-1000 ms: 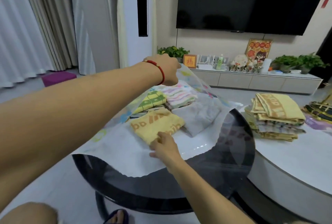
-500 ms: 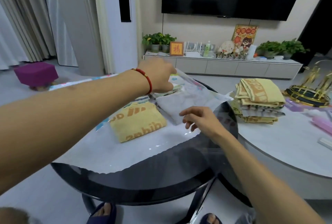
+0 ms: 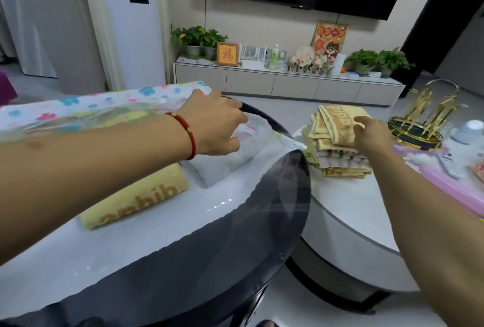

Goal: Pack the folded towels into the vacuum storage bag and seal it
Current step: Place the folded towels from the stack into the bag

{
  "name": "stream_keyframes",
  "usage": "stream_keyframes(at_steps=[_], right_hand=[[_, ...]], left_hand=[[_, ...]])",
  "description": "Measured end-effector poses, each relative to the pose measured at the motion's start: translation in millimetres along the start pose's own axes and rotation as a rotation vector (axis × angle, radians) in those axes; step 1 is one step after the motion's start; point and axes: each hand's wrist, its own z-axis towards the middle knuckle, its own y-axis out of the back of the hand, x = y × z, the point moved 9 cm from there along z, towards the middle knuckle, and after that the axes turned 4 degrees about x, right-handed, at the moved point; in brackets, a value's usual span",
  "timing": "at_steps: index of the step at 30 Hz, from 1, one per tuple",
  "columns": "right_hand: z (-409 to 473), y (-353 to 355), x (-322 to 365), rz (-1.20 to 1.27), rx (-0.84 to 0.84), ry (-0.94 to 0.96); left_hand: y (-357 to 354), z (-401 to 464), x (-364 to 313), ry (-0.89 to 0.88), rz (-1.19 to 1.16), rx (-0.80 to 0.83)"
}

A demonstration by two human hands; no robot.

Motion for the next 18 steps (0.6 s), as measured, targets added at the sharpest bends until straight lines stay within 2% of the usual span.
stream_keyframes(at_steps=[4, 7, 10, 15, 18], right_hand=[[29.7, -13.5, -17.4, -0.094, 0.06, -0.13], [39.2, -13.5, -19.4, -0.131, 0.086, -0.123], [41.5, -9.8, -13.3, -0.017, 0.137, -0.107], [14.4, 22.6, 24.9, 0.291, 0.1, -0.01], [-32.4, 30.4, 45.4, 0.434, 0.259, 0.026]], left_hand=[[-5.8, 11.2, -4.5, 0.006, -0.03, -0.004], [-5.6, 15.5, -3.0, 0.015, -0.045, -0.01], [-5.6, 18.3, 1.4, 0.031, -0.049, 0.002], [1.0, 7.2, 18.8, 0.083, -0.168, 0.009], [7.8, -12.4, 31.9, 0.109, -0.196, 0.036]])
